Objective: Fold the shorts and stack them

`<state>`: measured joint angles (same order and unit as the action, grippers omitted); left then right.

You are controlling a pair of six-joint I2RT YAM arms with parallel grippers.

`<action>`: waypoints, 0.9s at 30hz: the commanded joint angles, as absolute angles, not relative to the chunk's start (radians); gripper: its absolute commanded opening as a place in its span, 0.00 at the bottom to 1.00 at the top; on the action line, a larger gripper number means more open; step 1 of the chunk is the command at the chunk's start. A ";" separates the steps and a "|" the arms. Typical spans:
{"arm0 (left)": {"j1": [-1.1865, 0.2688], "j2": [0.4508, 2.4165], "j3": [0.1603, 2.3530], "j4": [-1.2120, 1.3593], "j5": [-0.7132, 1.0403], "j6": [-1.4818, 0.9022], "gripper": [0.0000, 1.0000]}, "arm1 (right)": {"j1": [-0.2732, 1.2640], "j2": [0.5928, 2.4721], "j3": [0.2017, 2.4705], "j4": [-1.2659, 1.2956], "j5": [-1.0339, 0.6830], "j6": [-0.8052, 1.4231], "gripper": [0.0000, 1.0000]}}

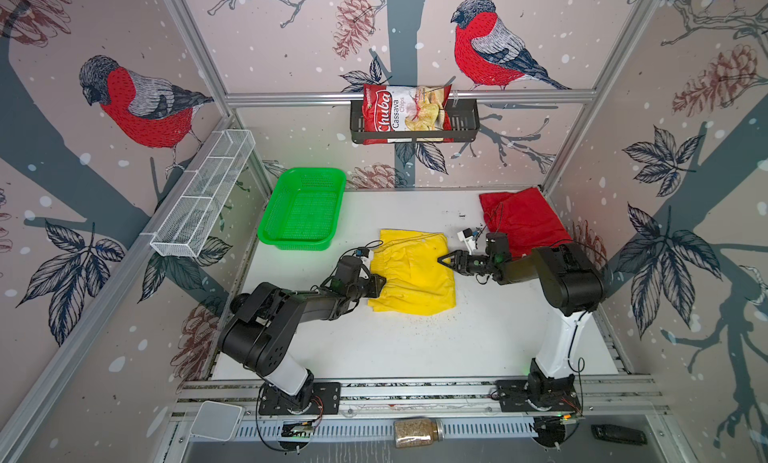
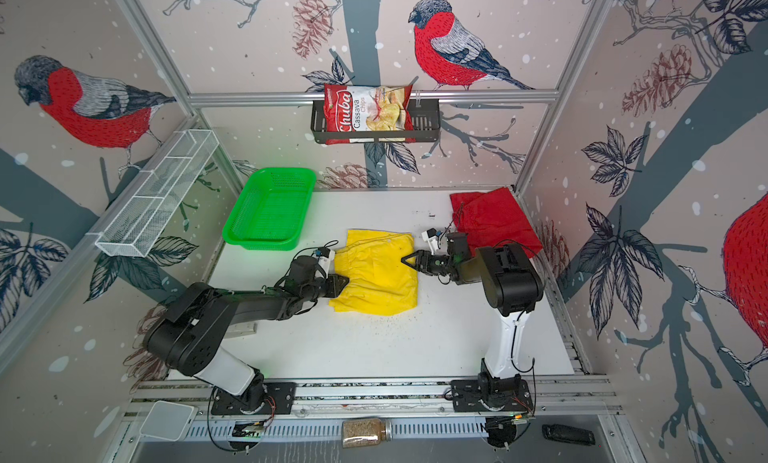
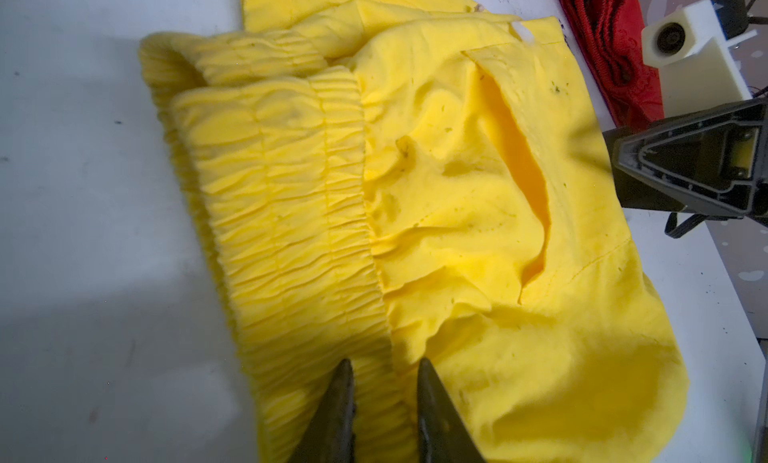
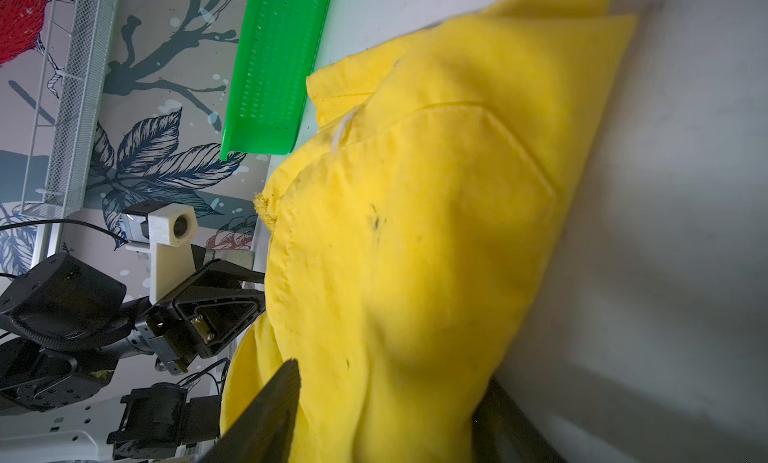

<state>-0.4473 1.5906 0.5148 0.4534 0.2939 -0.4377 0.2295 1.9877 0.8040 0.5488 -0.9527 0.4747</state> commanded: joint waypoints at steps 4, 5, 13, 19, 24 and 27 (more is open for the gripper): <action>-0.446 1.612 0.508 0.329 0.289 -0.451 0.28 | 0.257 1.969 0.747 0.454 -0.963 0.497 0.64; -0.448 1.611 0.506 0.334 0.291 -0.453 0.28 | 0.264 1.962 0.736 0.469 -0.963 0.509 0.64; -0.452 1.612 0.496 0.386 0.316 -0.489 0.27 | 0.334 1.979 0.683 0.702 -0.926 0.694 0.63; -0.476 1.606 0.497 0.391 0.308 -0.504 0.27 | 0.343 1.981 0.678 0.730 -0.848 0.769 0.41; -0.500 1.595 0.509 0.382 0.287 -0.512 0.28 | 0.319 1.898 0.738 0.445 -0.707 0.674 0.13; -0.514 1.585 0.533 0.360 0.272 -0.516 0.29 | 0.318 1.867 0.862 0.134 -0.583 0.519 0.07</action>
<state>-0.5053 1.5902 0.5194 0.4778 0.2878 -0.5022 0.3199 1.8912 0.7891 0.4320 -0.7517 0.6678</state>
